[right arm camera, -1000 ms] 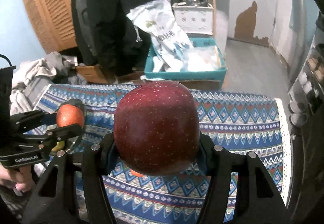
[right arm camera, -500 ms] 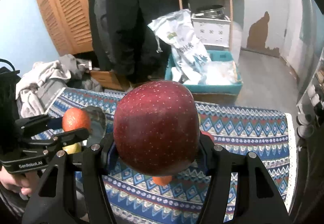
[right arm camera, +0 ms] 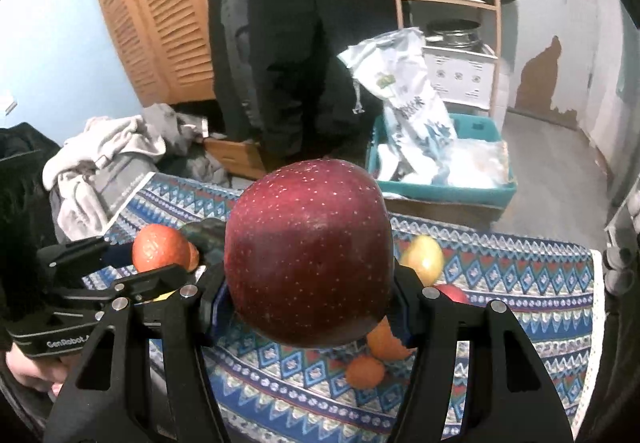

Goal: Organize fruits
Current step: 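Lift the orange with left gripper while right gripper carries the red apple toward the bowl, then carry the orange with left gripper while right gripper brings the apple over the glass bowl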

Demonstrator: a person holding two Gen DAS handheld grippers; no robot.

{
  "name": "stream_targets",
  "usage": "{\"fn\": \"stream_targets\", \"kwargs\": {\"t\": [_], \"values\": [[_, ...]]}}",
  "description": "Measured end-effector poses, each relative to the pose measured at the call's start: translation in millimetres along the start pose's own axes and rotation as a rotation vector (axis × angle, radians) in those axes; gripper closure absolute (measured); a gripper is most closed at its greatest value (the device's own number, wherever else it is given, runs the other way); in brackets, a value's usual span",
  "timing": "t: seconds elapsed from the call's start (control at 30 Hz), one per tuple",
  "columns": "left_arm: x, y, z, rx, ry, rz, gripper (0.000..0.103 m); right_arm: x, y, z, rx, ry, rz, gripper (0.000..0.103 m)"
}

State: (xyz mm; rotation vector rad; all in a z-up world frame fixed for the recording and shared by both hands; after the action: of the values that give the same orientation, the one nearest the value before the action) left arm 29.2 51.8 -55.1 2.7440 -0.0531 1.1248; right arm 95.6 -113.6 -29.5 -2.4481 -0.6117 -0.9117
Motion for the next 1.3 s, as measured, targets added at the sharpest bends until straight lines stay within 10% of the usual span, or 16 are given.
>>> {"fn": "stream_targets", "kwargs": {"t": [1.3], "values": [[-35,-125,-3,0.12,-0.046,-0.243,0.058,16,-98,112,0.134,-0.144,-0.084,0.041]]}}
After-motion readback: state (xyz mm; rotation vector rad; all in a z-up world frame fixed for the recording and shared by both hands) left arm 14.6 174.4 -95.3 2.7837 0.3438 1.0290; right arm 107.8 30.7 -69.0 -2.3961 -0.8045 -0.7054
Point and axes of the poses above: each gripper's, at about its wrist camera, not at the fingertips, and z roughly the way its jaws point, y to its right, x to its top, the point moved 1 cm from there along z, roughly the way its jaws point, and after that the axes turned 5 degrees about z, right-handed, at the moved point
